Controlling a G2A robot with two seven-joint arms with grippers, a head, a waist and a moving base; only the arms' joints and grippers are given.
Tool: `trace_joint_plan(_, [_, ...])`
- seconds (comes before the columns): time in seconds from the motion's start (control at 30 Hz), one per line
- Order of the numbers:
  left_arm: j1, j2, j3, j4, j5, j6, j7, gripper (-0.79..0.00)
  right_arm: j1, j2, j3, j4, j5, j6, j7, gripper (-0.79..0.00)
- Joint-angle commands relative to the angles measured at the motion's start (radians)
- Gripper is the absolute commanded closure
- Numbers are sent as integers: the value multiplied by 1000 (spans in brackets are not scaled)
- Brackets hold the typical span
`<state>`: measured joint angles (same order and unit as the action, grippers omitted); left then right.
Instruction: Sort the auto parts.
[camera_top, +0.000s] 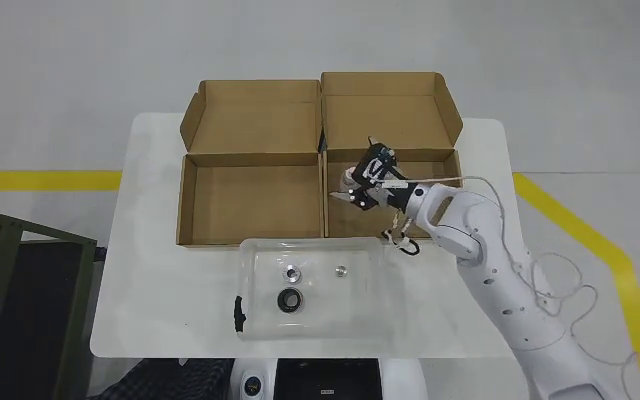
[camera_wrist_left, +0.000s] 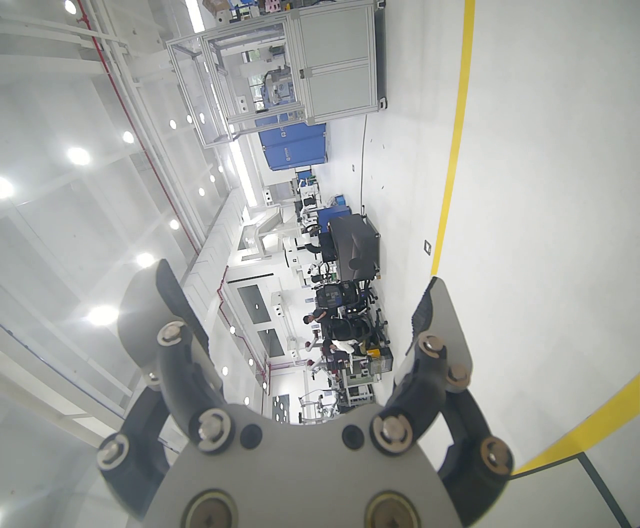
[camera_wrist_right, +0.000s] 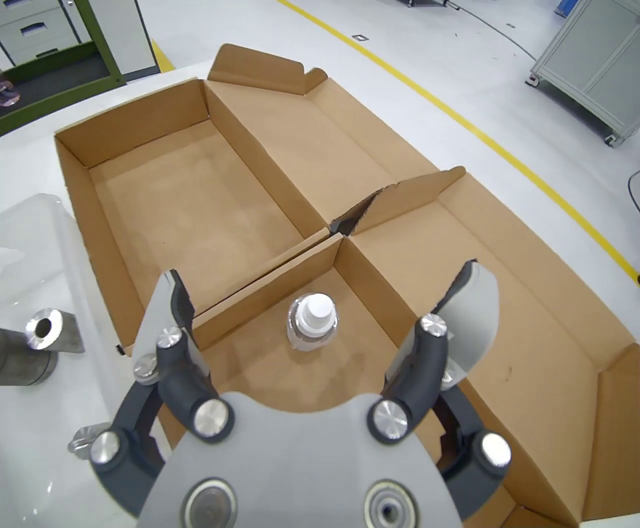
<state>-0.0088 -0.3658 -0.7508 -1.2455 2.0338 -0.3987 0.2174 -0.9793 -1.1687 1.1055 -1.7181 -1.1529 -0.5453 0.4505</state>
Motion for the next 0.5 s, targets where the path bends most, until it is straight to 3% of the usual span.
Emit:
trace_joint_plan(0.0, [0,0,0,0,0,0,0,-785,-17,6,21,-55,5,-22,37,-785])
trace_joint_plan(0.2, [0,0,0,0,0,0,0,-785,-99,27,58,-229,4,-101,139,-785])
trace_joint_plan(0.47, [0,0,0,0,0,0,0,-785,-231,49,74,-349,23,-216,174,-785])
